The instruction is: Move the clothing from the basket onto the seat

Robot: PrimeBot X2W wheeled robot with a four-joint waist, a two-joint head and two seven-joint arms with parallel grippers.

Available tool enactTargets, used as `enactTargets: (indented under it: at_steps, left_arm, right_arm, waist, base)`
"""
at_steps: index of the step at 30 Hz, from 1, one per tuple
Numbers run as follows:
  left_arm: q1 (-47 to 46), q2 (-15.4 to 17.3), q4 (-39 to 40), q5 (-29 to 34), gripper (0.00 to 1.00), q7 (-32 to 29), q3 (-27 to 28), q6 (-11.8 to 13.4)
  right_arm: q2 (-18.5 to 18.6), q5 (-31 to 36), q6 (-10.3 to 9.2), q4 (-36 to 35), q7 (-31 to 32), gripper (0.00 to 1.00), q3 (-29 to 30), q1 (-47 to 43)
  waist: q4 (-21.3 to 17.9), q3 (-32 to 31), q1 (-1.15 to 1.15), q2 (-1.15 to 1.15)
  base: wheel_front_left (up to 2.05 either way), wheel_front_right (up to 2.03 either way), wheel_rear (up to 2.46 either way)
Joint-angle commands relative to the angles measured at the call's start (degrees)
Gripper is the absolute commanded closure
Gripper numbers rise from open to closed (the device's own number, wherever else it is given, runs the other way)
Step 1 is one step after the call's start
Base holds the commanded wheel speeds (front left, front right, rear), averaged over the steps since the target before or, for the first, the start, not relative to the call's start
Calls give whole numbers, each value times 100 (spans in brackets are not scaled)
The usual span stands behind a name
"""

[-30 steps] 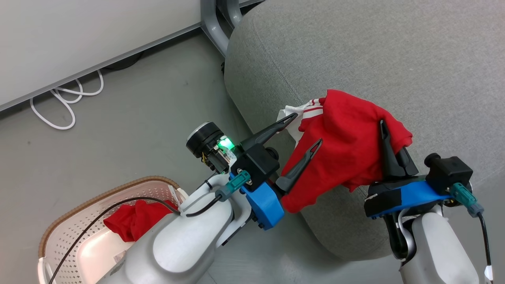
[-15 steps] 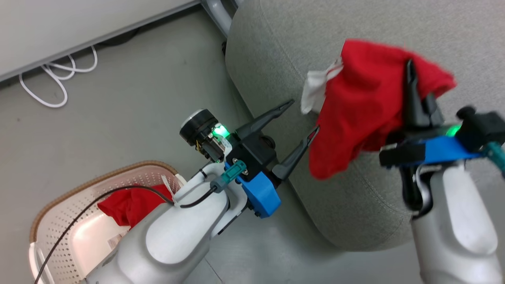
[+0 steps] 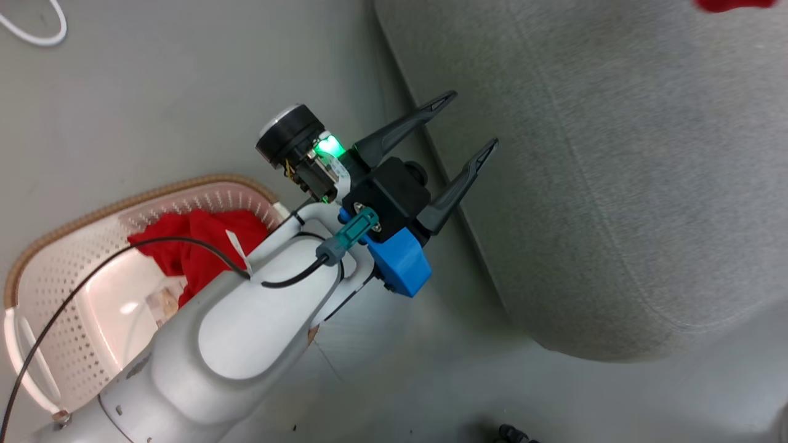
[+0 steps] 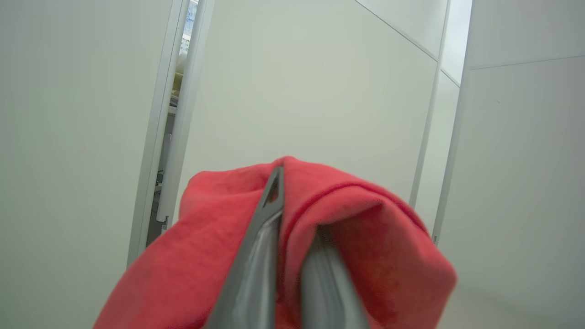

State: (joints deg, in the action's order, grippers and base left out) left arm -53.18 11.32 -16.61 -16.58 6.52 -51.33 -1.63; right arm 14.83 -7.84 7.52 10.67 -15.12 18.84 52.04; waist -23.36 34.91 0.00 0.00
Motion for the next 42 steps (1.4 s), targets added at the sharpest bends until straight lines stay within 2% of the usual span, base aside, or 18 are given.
enactTargets:
  at_steps: [1, 5, 11, 20, 27, 28, 29, 37, 42]
  left_arm:
    - [-143, 64, 72, 57, 0, -29, 22, 22]
    - [-320, 94, 212, 123, 0, -102, -4, 23]
    - [-461, 181, 345, 183, 0, -165, -15, 37]
    - [-469, 221, 371, 172, 0, -155, -57, 78]
    - [-405, 273, 327, 108, 0, -141, -81, 95]
    - [-392, 274, 314, 97, 0, -124, -79, 98]
    - [-372, 262, 303, 97, 0, -99, -81, 110]
    - [-95, 151, 59, -99, 0, 280, -38, 173]
    - [240, 88, -248, -362, 0, 615, 123, 294]
  right_arm:
    - [150, -8, -6, 26, -5, 100, 214, 186]
    - [441, -21, -6, 256, -5, 100, 679, 336]
    - [620, 71, -6, 1201, -6, 100, 953, 367]
    - [278, 257, -6, 2552, -4, 100, 814, 115]
    - [115, 129, -6, 2793, -5, 100, 761, -103]
    - [94, 126, -6, 2736, -5, 55, 789, -165]
    - [67, 113, -6, 2702, -5, 0, 801, -246]
    - [-115, 239, -7, 2107, -5, 0, 948, -1050]
    - [-208, 393, -6, 1478, -5, 0, 859, -1759]
  waist:
    - [173, 422, 0, 0]
    - [309, 771, 0, 0]
    - [425, 1117, 0, 0]
    - [476, 1237, 0, 0]
    - [424, 1136, 0, 0]
    - [425, 1097, 0, 0]
    - [428, 1048, 0, 0]
    - [452, 420, 0, 0]
    - [550, -187, 0, 0]
  base:
    - [0, 0, 0]
    - [0, 0, 0]
    - [0, 0, 0]
    - [0, 0, 0]
    - [0, 0, 0]
    - [0, 0, 0]
    - [0, 0, 0]
    - [0, 0, 0]
    - [0, 0, 0]
